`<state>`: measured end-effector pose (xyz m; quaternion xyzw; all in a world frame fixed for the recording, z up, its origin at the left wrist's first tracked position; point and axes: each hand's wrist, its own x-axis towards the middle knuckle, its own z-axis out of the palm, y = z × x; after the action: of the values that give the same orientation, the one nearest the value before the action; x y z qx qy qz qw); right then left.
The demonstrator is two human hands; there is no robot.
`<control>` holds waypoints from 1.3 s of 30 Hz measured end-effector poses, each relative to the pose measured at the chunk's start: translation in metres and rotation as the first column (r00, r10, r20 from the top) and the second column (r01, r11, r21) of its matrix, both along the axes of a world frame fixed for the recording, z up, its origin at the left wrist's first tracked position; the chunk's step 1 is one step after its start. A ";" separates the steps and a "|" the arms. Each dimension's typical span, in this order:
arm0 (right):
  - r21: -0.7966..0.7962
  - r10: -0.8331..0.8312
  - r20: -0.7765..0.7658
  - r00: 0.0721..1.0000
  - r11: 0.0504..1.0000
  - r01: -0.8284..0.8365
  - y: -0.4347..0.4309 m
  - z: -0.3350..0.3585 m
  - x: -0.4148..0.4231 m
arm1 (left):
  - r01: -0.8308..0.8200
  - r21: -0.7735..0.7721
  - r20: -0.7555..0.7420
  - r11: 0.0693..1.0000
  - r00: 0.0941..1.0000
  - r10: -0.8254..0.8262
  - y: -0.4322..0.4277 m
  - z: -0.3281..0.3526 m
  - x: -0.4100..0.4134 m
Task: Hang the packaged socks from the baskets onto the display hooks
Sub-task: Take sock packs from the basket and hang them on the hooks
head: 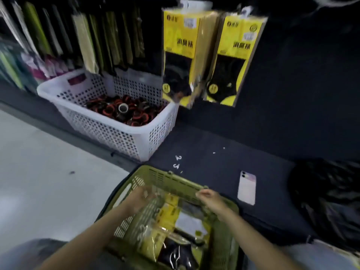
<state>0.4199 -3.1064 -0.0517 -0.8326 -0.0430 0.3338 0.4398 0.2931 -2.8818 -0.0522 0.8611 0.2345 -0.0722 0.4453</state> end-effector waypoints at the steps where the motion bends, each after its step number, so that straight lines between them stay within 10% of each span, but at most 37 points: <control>1: -0.054 0.004 -0.052 0.999 0.999 -0.007 -0.003 -0.023 -0.010 | -0.003 -0.047 -0.067 0.999 0.998 -0.001 -0.002 -0.015 -0.006; 15: -0.291 -0.154 -0.591 0.792 0.956 -0.031 -0.029 -0.163 -0.086 | -0.068 -0.223 -0.451 0.972 0.892 -0.041 -0.014 -0.155 -0.033; 22: -0.425 -0.450 -0.444 0.775 0.867 0.260 -0.037 -0.186 -0.110 | -0.157 -0.272 -0.575 0.949 0.817 -0.029 -0.031 -0.186 -0.039; 29: -0.139 -0.337 -0.609 0.718 0.937 0.322 -0.024 -0.163 -0.095 | -0.359 -0.402 -0.578 0.842 0.813 0.071 -0.029 -0.159 -0.035; 35: 0.053 -0.217 -0.469 0.856 0.961 0.272 -0.005 -0.094 -0.063 | -0.485 -0.400 -0.426 0.778 0.850 0.311 -0.039 -0.114 -0.025; 39: 0.213 -0.310 -0.395 0.865 0.885 0.415 -0.006 -0.034 -0.040 | -0.628 -0.525 -0.306 0.575 0.769 0.561 -0.039 -0.060 0.000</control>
<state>0.3795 -3.1119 -0.0861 -0.6787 0.1462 0.3768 0.6132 0.2936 -2.9208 -0.1120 0.5393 0.4975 -0.0345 0.6785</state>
